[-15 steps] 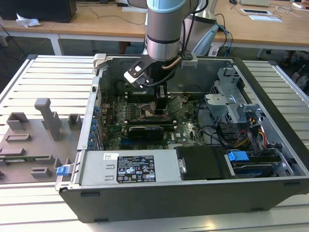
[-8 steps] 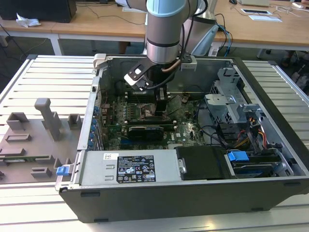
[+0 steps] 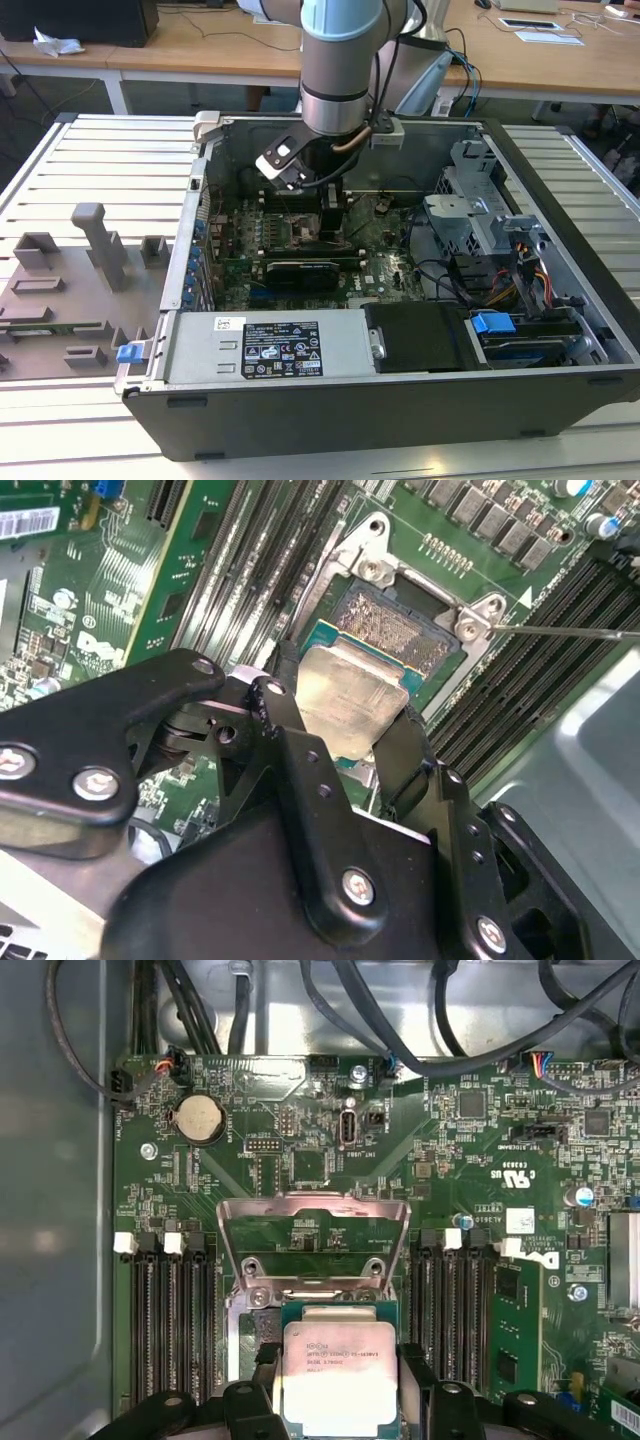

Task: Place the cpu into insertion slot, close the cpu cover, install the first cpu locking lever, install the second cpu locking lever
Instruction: 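Place the cpu into insertion slot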

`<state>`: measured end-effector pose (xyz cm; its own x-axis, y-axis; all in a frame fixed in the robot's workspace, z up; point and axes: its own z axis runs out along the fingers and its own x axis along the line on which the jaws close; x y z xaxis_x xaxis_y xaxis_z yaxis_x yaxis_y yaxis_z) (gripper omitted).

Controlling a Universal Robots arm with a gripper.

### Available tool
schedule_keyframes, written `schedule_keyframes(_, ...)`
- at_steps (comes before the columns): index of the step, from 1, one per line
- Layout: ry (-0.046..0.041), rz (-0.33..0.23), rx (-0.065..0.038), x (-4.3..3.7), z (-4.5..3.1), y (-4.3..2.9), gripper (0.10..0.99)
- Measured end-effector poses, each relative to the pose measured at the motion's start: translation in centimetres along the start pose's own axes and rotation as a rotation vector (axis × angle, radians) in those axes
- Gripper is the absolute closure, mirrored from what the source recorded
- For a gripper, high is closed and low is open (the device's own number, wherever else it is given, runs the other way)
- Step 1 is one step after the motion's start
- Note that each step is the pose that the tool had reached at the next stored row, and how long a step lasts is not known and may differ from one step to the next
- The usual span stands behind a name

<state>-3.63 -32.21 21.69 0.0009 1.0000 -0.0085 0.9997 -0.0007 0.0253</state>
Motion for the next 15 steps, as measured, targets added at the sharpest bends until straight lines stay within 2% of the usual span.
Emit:
schedule_keyframes(5,0.0035,0.0,0.0,0.09,0.11,-0.69,0.545)
schedule_keyframes(11,0.0154,-0.014,0.0,0.45,0.37,-0.9,0.545)
schedule_keyframes(15,0.0168,-0.015,0.0,0.44,0.94,-0.95,0.545)
